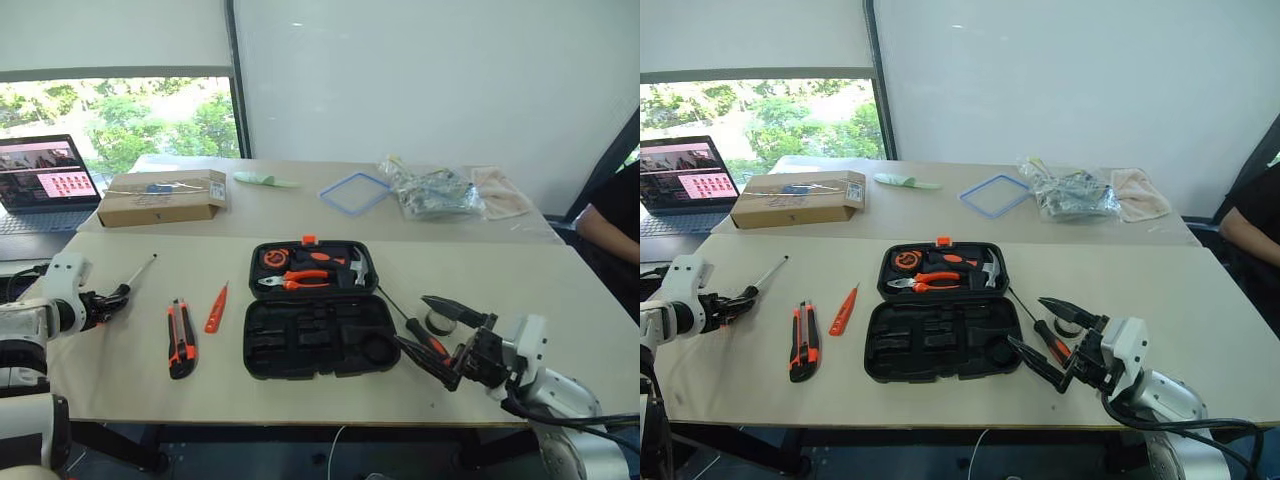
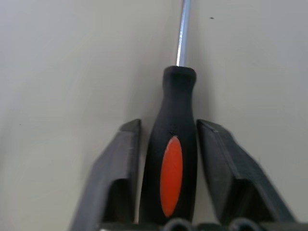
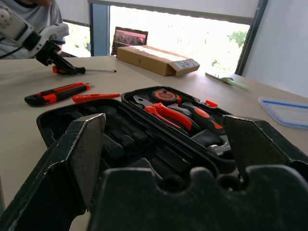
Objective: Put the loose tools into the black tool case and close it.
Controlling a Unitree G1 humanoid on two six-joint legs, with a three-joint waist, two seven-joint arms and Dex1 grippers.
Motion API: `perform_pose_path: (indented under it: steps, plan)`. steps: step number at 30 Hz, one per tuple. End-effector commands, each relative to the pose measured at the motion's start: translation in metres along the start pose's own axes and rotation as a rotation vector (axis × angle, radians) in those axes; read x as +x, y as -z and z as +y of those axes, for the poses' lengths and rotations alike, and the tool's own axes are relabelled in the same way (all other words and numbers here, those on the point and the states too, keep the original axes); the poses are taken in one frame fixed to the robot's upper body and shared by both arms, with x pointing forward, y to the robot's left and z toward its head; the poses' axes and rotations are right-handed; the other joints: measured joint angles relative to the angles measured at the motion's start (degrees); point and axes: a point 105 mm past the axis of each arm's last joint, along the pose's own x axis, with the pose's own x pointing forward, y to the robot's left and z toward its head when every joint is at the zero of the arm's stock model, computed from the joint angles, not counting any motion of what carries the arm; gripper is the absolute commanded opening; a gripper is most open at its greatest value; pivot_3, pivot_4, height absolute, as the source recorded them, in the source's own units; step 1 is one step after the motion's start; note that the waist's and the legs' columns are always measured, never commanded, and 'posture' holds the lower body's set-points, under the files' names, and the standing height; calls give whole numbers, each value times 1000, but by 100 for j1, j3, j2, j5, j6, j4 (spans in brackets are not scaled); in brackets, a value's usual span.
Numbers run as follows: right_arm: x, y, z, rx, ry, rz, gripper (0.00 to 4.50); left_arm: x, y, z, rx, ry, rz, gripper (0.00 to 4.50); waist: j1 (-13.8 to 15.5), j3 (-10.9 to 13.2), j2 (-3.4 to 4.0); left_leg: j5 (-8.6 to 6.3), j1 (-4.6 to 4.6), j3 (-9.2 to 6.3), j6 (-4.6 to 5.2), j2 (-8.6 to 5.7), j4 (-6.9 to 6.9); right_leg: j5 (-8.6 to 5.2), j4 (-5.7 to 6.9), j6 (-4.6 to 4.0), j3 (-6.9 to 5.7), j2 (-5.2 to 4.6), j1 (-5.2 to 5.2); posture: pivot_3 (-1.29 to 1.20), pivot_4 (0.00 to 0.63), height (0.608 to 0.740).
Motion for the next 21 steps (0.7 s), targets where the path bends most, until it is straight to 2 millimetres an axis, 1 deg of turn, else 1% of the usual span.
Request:
perform_pose_path:
  steps: [1,3,4,5,6,7,8,10,11,12,13,14,15,17,20,21]
  plan:
    - [-6,-15,-2,-79,12,-20,4500,-13,-37,-12,79,144,-190,899,13,1,-1,-1,-1,0,2,1,3,0,2,0,0,0,0,0,150,740]
    - [-10,-15,-4,-86,22,-6,4500,-22,-63,-38,173,314,-322,899,42,1,-4,-2,-4,1,3,3,8,1,3,1,0,0,-1,0,150,740]
    - [-14,-15,-5,-93,24,5,4500,-28,-75,-62,270,450,-368,899,58,2,-5,-2,-6,1,4,5,11,1,3,1,-1,0,-1,0,150,740]
    - [-16,-14,-6,-98,26,13,4500,-33,-80,-79,337,543,-391,899,90,2,-5,-3,-10,1,4,6,17,1,2,1,-2,0,-1,0,150,740]
    - [-19,-14,-8,-104,28,23,4500,-36,-79,-103,443,665,-375,899,115,2,-5,-4,-15,1,6,6,23,2,3,3,-3,-3,-2,0,150,740]
    - [-21,-14,-9,-108,29,30,4500,-38,-77,-119,511,745,-356,899,134,2,-5,-5,-18,1,8,6,30,3,2,5,-3,-3,-1,0,150,740]
    - [-24,-14,-10,-114,27,43,4500,-37,-68,-139,618,830,-300,899,143,0,-2,-8,-20,0,12,5,34,4,2,6,-3,-5,2,0,150,740]
    - [-28,-13,-11,-121,22,59,4500,-38,-57,-164,751,933,-235,899,136,-2,3,-13,-17,2,21,-4,37,6,0,11,7,-7,6,0,150,740]
    - [-30,-12,-11,-124,19,67,4500,-37,-53,-180,806,986,-214,899,124,-2,3,-15,-14,5,25,-5,37,6,1,12,13,-6,7,0,150,740]
    - [-32,-11,-12,-126,15,78,4500,-32,-49,-200,863,1026,-187,899,109,-2,3,-16,-13,6,27,-4,37,6,1,12,17,-4,7,0,150,740]
    - [-33,-11,-12,-126,12,85,4500,-27,-45,-215,904,1049,-161,899,113,-2,3,-17,-13,6,30,-3,38,6,0,12,20,1,5,0,150,740]
    - [-34,-11,-11,-125,11,88,4500,-21,-42,-226,948,1044,-141,899,124,-2,2,-19,-12,5,33,-4,39,6,0,13,22,2,8,0,150,740]
    - [-34,-11,-11,-124,10,89,4500,-17,-40,-231,974,1034,-130,899,125,-1,2,-22,-13,6,38,-5,44,8,0,16,25,2,10,0,150,740]
    - [-33,-11,-10,-122,11,86,4500,-13,-38,-236,979,1025,-109,899,106,-1,2,-41,-19,4,71,-5,60,9,-1,19,32,9,9,0,150,740]
    - [-33,-11,-7,-116,21,83,4500,-2,-39,-250,971,997,-100,899,61,-1,3,-47,-23,-3,81,2,70,9,0,18,46,27,0,0,150,740]
    - [-33,-11,-6,-114,23,82,4500,3,-38,-254,992,985,-94,899,71,0,4,-47,-23,-5,82,3,70,9,-1,18,45,26,0,0,150,740]
